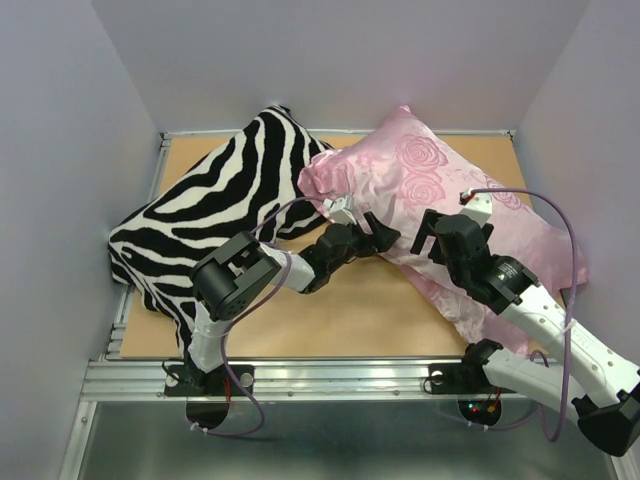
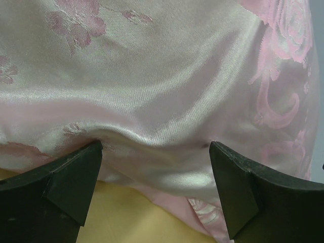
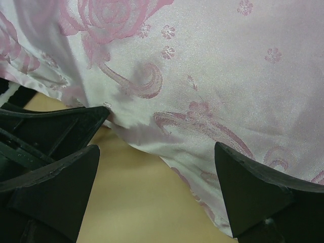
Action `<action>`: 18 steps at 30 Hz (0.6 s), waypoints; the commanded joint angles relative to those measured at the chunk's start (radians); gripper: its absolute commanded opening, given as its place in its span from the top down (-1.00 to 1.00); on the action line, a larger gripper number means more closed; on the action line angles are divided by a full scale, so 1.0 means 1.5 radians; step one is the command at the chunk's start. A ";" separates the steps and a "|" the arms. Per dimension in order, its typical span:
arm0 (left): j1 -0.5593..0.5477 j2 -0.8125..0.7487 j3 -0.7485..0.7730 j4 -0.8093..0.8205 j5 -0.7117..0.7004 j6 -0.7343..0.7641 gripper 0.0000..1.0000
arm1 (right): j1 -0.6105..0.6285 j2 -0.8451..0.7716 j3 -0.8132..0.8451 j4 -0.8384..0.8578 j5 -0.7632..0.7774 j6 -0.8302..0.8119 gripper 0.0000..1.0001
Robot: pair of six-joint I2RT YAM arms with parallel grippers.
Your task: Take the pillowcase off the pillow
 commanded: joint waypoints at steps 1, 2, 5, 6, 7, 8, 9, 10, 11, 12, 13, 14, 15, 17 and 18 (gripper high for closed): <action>0.007 -0.005 0.036 0.066 -0.005 -0.008 -0.97 | 0.002 -0.016 0.026 0.002 0.013 0.004 -1.00; 0.008 -0.002 0.038 0.066 -0.004 -0.006 -0.96 | 0.002 -0.015 0.025 0.002 0.016 0.005 -1.00; 0.017 0.006 0.056 0.065 0.009 0.000 -0.40 | 0.002 -0.013 0.026 0.002 0.015 0.006 -1.00; 0.019 0.006 0.061 0.062 0.013 0.004 0.07 | 0.002 -0.012 0.025 0.002 0.016 0.007 -1.00; 0.020 0.008 0.079 0.045 0.016 0.017 0.26 | 0.002 -0.012 0.026 0.001 0.016 0.008 -1.00; 0.022 0.009 0.090 0.032 0.021 0.027 0.44 | 0.002 -0.012 0.027 0.002 0.015 0.008 -1.00; 0.023 0.008 0.099 0.021 0.023 0.037 0.86 | 0.002 -0.013 0.028 0.002 0.015 0.008 -1.00; 0.024 0.003 0.115 -0.003 0.021 0.052 1.00 | 0.002 -0.011 0.031 0.002 0.016 0.007 -1.00; 0.025 -0.001 0.122 -0.013 0.021 0.059 1.00 | 0.002 -0.012 0.033 0.002 0.016 0.006 -1.00; 0.025 -0.012 0.127 -0.022 0.021 0.066 1.00 | 0.002 -0.012 0.035 0.002 0.017 0.005 -1.00; 0.026 -0.021 0.133 -0.042 0.017 0.074 1.00 | 0.002 -0.012 0.037 0.002 0.015 0.002 -1.00; 0.025 -0.031 0.135 -0.058 0.014 0.092 1.00 | 0.002 -0.012 0.039 0.002 0.014 0.000 -1.00; 0.025 -0.057 0.136 -0.071 0.009 0.103 1.00 | 0.002 -0.014 0.042 0.002 0.014 -0.003 -1.00; 0.025 -0.087 0.135 -0.116 -0.011 0.118 1.00 | 0.002 -0.008 0.047 -0.001 0.017 -0.019 -1.00; 0.023 -0.117 0.136 -0.132 -0.019 0.139 1.00 | 0.001 0.002 0.053 -0.003 0.020 -0.022 -1.00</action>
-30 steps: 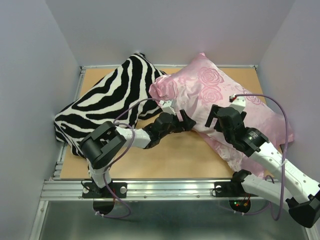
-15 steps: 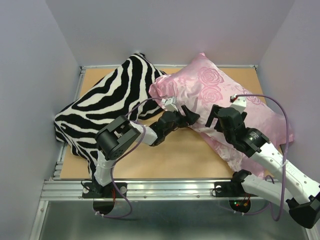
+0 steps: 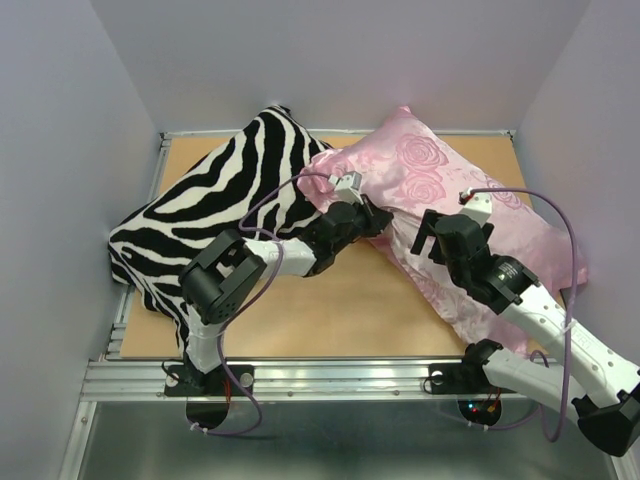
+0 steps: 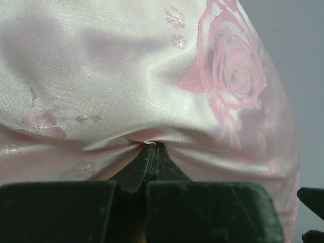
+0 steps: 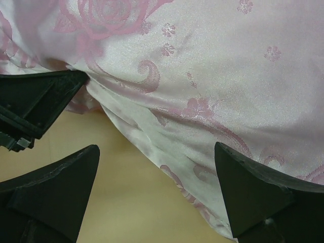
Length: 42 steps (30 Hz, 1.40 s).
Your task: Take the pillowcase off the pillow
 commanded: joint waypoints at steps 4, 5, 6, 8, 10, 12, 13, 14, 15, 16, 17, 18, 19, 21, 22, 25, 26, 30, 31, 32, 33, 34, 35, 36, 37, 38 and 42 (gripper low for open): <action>-0.006 -0.182 0.029 -0.129 -0.077 0.105 1.00 | 0.002 0.031 0.071 -0.011 0.027 -0.039 -1.00; -0.007 -0.195 0.032 -0.141 -0.092 0.109 1.00 | 0.002 0.039 0.075 -0.012 0.020 -0.043 -1.00; -0.009 -0.218 0.041 -0.162 -0.096 0.123 1.00 | 0.002 0.048 0.082 -0.013 0.015 -0.053 -1.00; -0.011 -0.231 0.056 -0.188 -0.101 0.133 1.00 | 0.002 0.059 0.091 -0.013 0.005 -0.062 -1.00; -0.011 -0.237 0.083 -0.221 -0.100 0.146 1.00 | 0.002 0.075 0.105 -0.015 -0.002 -0.079 -1.00; -0.010 -0.244 0.087 -0.223 -0.097 0.147 1.00 | 0.002 0.092 0.114 -0.017 -0.001 -0.088 -1.00; -0.011 -0.250 0.089 -0.226 -0.096 0.148 1.00 | 0.002 0.110 0.117 -0.020 0.005 -0.093 -1.00; -0.011 -0.254 0.091 -0.228 -0.093 0.149 1.00 | 0.003 0.122 0.123 -0.021 0.014 -0.096 -1.00; -0.012 -0.261 0.094 -0.231 -0.092 0.150 1.00 | 0.003 0.129 0.124 -0.022 0.014 -0.099 -1.00; -0.013 -0.266 0.097 -0.232 -0.092 0.153 1.00 | 0.003 0.137 0.126 -0.022 0.017 -0.099 -1.00; -0.014 -0.270 0.099 -0.237 -0.092 0.159 1.00 | 0.003 0.150 0.126 -0.021 0.026 -0.096 -1.00; -0.014 -0.275 0.102 -0.239 -0.090 0.162 1.00 | 0.003 0.156 0.130 -0.021 0.034 -0.094 -0.97; -0.015 -0.286 0.108 -0.246 -0.090 0.166 1.00 | 0.003 0.162 0.134 -0.022 0.052 -0.091 -0.83; -0.018 -0.305 0.117 -0.255 -0.091 0.183 1.00 | 0.003 0.167 0.162 -0.022 0.063 -0.092 -0.26; -0.020 -0.310 0.130 -0.271 -0.092 0.189 1.00 | 0.003 0.167 0.177 -0.023 0.066 -0.095 -0.01; -0.032 -0.341 0.151 -0.295 -0.106 0.219 1.00 | 0.004 0.165 0.246 -0.029 0.061 -0.107 0.83; -0.035 -0.349 0.157 -0.303 -0.112 0.227 1.00 | 0.003 0.164 0.267 -0.029 0.053 -0.111 0.95; -0.061 -0.390 0.186 -0.345 -0.146 0.265 1.00 | 0.003 0.148 0.344 -0.029 0.006 -0.138 0.99; -0.068 -0.405 0.193 -0.351 -0.155 0.275 1.00 | 0.003 0.144 0.358 -0.029 -0.005 -0.142 0.99; -0.077 -0.411 0.197 -0.361 -0.163 0.285 1.00 | 0.003 0.136 0.376 -0.030 -0.023 -0.152 0.99; -0.078 -0.414 0.201 -0.372 -0.164 0.284 1.00 | 0.002 0.133 0.385 -0.032 -0.029 -0.154 0.99; -0.078 -0.418 0.207 -0.395 -0.163 0.273 1.00 | 0.003 0.131 0.390 -0.039 -0.032 -0.157 0.99; -0.079 -0.418 0.207 -0.407 -0.163 0.269 1.00 | 0.003 0.129 0.401 -0.041 -0.036 -0.158 0.99; -0.080 -0.417 0.202 -0.414 -0.166 0.263 0.87 | 0.003 0.125 0.407 -0.042 -0.042 -0.158 0.99; -0.080 -0.426 0.176 -0.415 -0.174 0.253 0.57 | 0.003 0.123 0.414 -0.041 -0.048 -0.160 0.99; -0.081 -0.432 0.156 -0.409 -0.191 0.240 0.20 | 0.003 0.122 0.426 -0.042 -0.060 -0.160 0.99; -0.079 -0.450 0.062 -0.360 -0.218 0.179 -0.94 | 0.003 0.128 0.494 -0.063 -0.065 -0.169 0.99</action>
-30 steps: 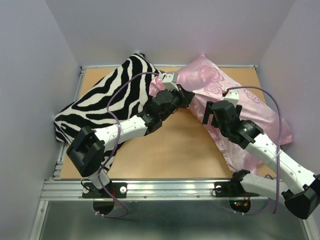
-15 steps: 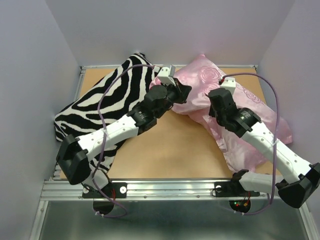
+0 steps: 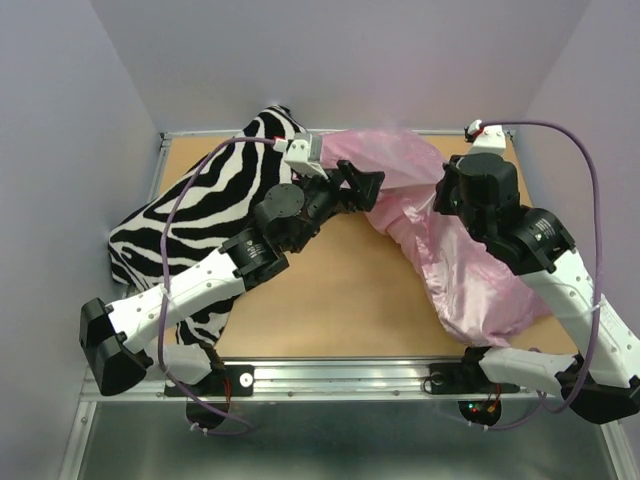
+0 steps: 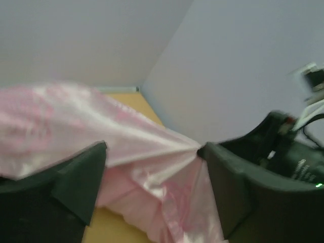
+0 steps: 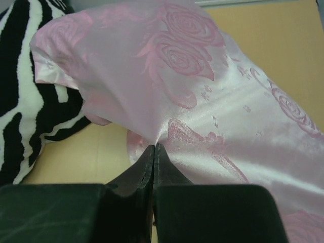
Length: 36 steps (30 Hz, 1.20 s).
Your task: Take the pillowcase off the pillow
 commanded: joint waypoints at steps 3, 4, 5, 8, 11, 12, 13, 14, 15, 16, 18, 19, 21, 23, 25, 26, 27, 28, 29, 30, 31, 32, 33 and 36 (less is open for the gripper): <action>0.014 -0.005 -0.107 0.027 -0.039 -0.072 -0.97 | 0.003 -0.018 0.137 0.023 -0.018 -0.013 0.99; 0.020 -0.004 -0.124 0.025 -0.039 -0.090 -0.97 | 0.003 -0.024 0.137 0.021 -0.018 -0.012 0.99; 0.023 -0.004 -0.132 0.023 -0.045 -0.102 -0.98 | 0.002 -0.026 0.137 0.017 -0.020 -0.008 0.99; 0.046 -0.005 -0.165 0.024 -0.048 -0.158 -0.98 | 0.003 -0.037 0.140 0.013 -0.025 0.000 0.99; 0.078 -0.007 -0.194 0.045 -0.024 -0.216 -0.97 | 0.003 -0.037 0.150 0.007 -0.035 0.005 0.99; 0.084 -0.008 -0.200 0.046 -0.020 -0.232 -0.98 | 0.003 -0.037 0.151 0.003 -0.037 0.005 0.99; 0.087 -0.010 -0.210 0.040 -0.019 -0.246 -0.98 | 0.003 -0.036 0.152 -0.004 -0.042 0.008 0.99; 0.088 -0.012 -0.216 0.033 -0.022 -0.261 -0.97 | 0.003 -0.035 0.150 -0.006 -0.047 0.010 0.99; 0.088 -0.014 -0.224 0.028 -0.036 -0.291 -0.98 | 0.003 -0.038 0.134 -0.008 -0.062 0.013 0.99; 0.088 -0.020 -0.245 0.003 -0.058 -0.315 -0.98 | 0.003 -0.041 0.122 -0.008 -0.069 0.017 0.99; 0.089 -0.029 -0.269 -0.024 -0.082 -0.367 -0.98 | 0.003 -0.051 0.074 -0.007 -0.082 0.022 0.99; 0.089 -0.038 -0.281 -0.029 -0.090 -0.373 -0.97 | 0.003 -0.053 0.056 -0.006 -0.085 0.025 0.99; 0.088 -0.046 -0.316 -0.037 -0.099 -0.391 -0.97 | 0.003 -0.056 0.029 -0.002 -0.097 0.029 0.96; 0.090 -0.052 -0.339 -0.028 -0.090 -0.396 -0.98 | 0.003 -0.062 -0.004 0.003 -0.113 0.032 0.78; 0.091 -0.051 -0.343 -0.040 -0.091 -0.403 -0.97 | 0.003 -0.066 -0.021 0.008 -0.123 0.032 0.38; 0.091 -0.050 -0.349 -0.043 -0.091 -0.402 -0.97 | 0.003 -0.067 -0.032 0.007 -0.126 0.030 0.22; 0.092 -0.050 -0.353 -0.042 -0.091 -0.403 -0.97 | 0.003 -0.068 -0.037 0.007 -0.134 0.029 0.07; 0.093 -0.045 -0.358 -0.037 -0.089 -0.405 -0.97 | 0.003 -0.070 -0.041 0.008 -0.138 0.027 -0.16; 0.104 -0.038 -0.362 -0.026 -0.077 -0.407 -0.97 | 0.003 -0.070 -0.052 0.008 -0.144 0.022 -0.25; 0.110 -0.032 -0.364 -0.020 -0.068 -0.406 -0.97 | 0.003 -0.069 -0.056 0.008 -0.159 0.021 -0.32; 0.116 -0.017 -0.364 -0.011 -0.062 -0.406 -0.97 | 0.003 -0.065 -0.060 0.007 -0.167 0.017 -0.41; 0.125 -0.010 -0.366 0.002 -0.045 -0.403 -0.98 | 0.003 -0.064 -0.064 0.006 -0.173 0.015 -0.45; 0.141 -0.004 -0.372 0.022 -0.035 -0.399 -0.97 | 0.003 -0.062 -0.071 0.007 -0.184 0.014 -0.47; 0.170 0.022 -0.383 0.088 0.015 -0.379 -0.97 | 0.003 -0.057 -0.076 -0.001 -0.189 0.009 -0.54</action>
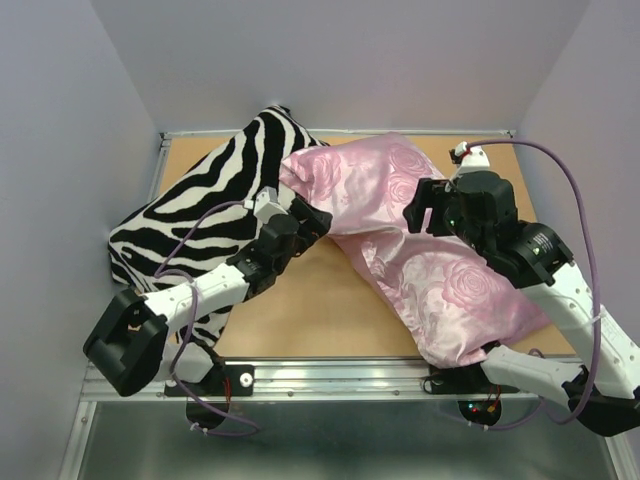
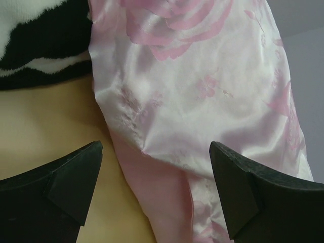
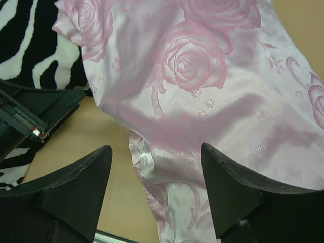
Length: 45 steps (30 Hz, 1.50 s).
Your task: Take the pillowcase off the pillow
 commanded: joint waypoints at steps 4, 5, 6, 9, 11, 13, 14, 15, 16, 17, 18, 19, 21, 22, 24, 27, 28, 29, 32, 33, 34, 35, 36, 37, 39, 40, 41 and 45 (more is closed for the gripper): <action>0.056 0.067 0.010 0.144 0.087 0.057 -0.97 | 0.010 0.013 -0.003 0.002 -0.030 -0.026 -0.59; 0.062 0.092 0.029 0.157 0.102 0.063 -0.97 | 0.014 0.019 -0.001 0.000 -0.029 -0.027 -0.60; 0.066 0.104 0.038 0.161 0.123 0.065 -0.97 | 0.028 0.032 0.001 -0.003 -0.020 -0.028 -0.61; 0.067 0.138 0.059 0.199 0.133 0.074 -0.97 | 0.088 0.055 0.006 -0.008 0.037 -0.025 -0.63; 0.069 0.168 0.084 0.207 0.137 0.078 -0.97 | 0.135 0.086 0.016 -0.017 0.090 -0.016 -0.65; 0.069 0.199 0.100 0.212 0.149 0.079 -0.97 | 0.216 0.107 0.023 -0.040 0.180 0.001 -0.68; 0.070 0.209 0.112 0.219 0.156 0.080 -0.97 | 0.241 0.134 0.031 -0.062 0.207 0.019 -0.68; 0.071 0.217 0.119 0.221 0.160 0.081 -0.97 | 0.283 0.143 0.032 -0.072 0.258 0.029 -0.70; 0.071 0.233 0.124 0.224 0.163 0.081 -0.97 | 0.299 0.155 0.033 -0.083 0.280 0.037 -0.72; 0.072 0.238 0.133 0.234 0.166 0.087 -0.91 | 0.313 0.172 0.033 -0.107 0.296 0.056 -0.74; 0.073 0.250 0.137 0.242 0.179 0.091 -0.53 | 0.338 0.179 0.024 -0.115 0.321 0.064 -0.78; 0.074 0.255 0.141 0.246 0.184 0.094 -0.19 | 0.352 0.185 0.019 -0.122 0.328 0.071 -0.79; 0.075 0.264 0.157 0.247 0.198 0.111 0.71 | 0.384 0.205 0.002 -0.142 0.352 0.100 -0.82; 0.075 0.264 0.164 0.245 0.201 0.113 1.00 | 0.392 0.213 -0.004 -0.148 0.359 0.105 -0.84; 0.075 0.261 0.167 0.237 0.201 0.116 1.00 | 0.406 0.237 -0.020 -0.157 0.368 0.121 -0.87; 0.075 0.237 0.162 0.229 0.202 0.128 1.00 | 0.416 0.256 -0.058 -0.156 0.379 0.148 -0.93; 0.075 0.217 0.161 0.223 0.200 0.136 1.00 | 0.416 0.262 -0.082 -0.155 0.383 0.155 -0.95; 0.075 0.207 0.161 0.210 0.194 0.142 1.00 | 0.417 0.263 -0.094 -0.143 0.383 0.159 -0.96; 0.075 0.161 0.174 0.169 0.188 0.167 1.00 | 0.417 0.268 -0.143 -0.116 0.383 0.159 -1.00; 0.075 0.143 0.180 0.158 0.187 0.171 1.00 | 0.417 0.272 -0.153 -0.113 0.394 0.161 -1.00; 0.076 0.134 0.191 0.138 0.187 0.179 1.00 | 0.417 0.288 -0.162 -0.109 0.399 0.162 -1.00; 0.075 0.127 0.198 0.128 0.190 0.182 1.00 | 0.417 0.298 -0.175 -0.106 0.401 0.166 -1.00; 0.074 0.122 0.205 0.118 0.191 0.187 1.00 | 0.416 0.308 -0.180 -0.103 0.405 0.169 -1.00; 0.074 0.117 0.212 0.110 0.195 0.192 1.00 | 0.417 0.318 -0.187 -0.102 0.428 0.173 -1.00; 0.072 0.107 0.228 0.087 0.200 0.202 1.00 | 0.413 0.351 -0.196 -0.105 0.478 0.191 -1.00; 0.070 0.096 0.231 0.081 0.201 0.205 1.00 | 0.408 0.359 -0.195 -0.109 0.486 0.199 -0.97; 0.070 0.090 0.234 0.074 0.202 0.209 1.00 | 0.401 0.364 -0.194 -0.111 0.487 0.204 -0.88; 0.068 0.059 0.245 0.050 0.207 0.231 1.00 | 0.355 0.343 -0.186 -0.117 0.511 0.211 0.31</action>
